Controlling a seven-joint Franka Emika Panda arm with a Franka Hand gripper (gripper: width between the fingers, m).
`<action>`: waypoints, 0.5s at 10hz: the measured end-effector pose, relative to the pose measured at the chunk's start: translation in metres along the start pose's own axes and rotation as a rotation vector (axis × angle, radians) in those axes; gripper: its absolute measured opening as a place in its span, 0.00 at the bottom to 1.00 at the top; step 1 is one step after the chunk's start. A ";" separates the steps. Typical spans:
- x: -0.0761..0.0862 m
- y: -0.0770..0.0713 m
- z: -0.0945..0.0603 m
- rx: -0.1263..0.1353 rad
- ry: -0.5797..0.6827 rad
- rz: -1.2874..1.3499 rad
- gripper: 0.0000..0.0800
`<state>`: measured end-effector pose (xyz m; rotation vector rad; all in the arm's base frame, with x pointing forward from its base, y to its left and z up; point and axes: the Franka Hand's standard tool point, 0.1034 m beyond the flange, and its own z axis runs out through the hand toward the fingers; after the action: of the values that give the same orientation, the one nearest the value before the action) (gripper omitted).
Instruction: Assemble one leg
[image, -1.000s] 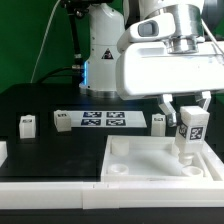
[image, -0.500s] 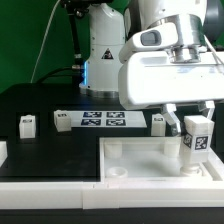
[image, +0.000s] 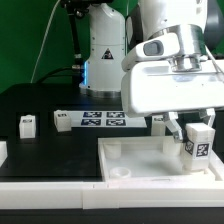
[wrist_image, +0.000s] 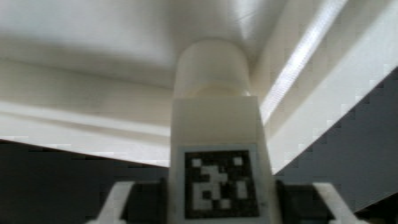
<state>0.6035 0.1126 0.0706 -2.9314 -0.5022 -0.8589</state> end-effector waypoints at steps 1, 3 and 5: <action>0.000 -0.001 0.000 -0.004 0.020 -0.002 0.36; -0.001 -0.001 0.001 -0.003 0.016 -0.003 0.36; -0.001 -0.001 0.002 -0.002 0.014 -0.003 0.60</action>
Offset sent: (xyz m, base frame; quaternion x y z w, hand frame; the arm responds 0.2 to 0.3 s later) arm 0.0000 0.0000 0.0000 0.0000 0.0000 0.0000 1.0000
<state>0.6030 0.1134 0.0684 -2.9254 -0.5053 -0.8805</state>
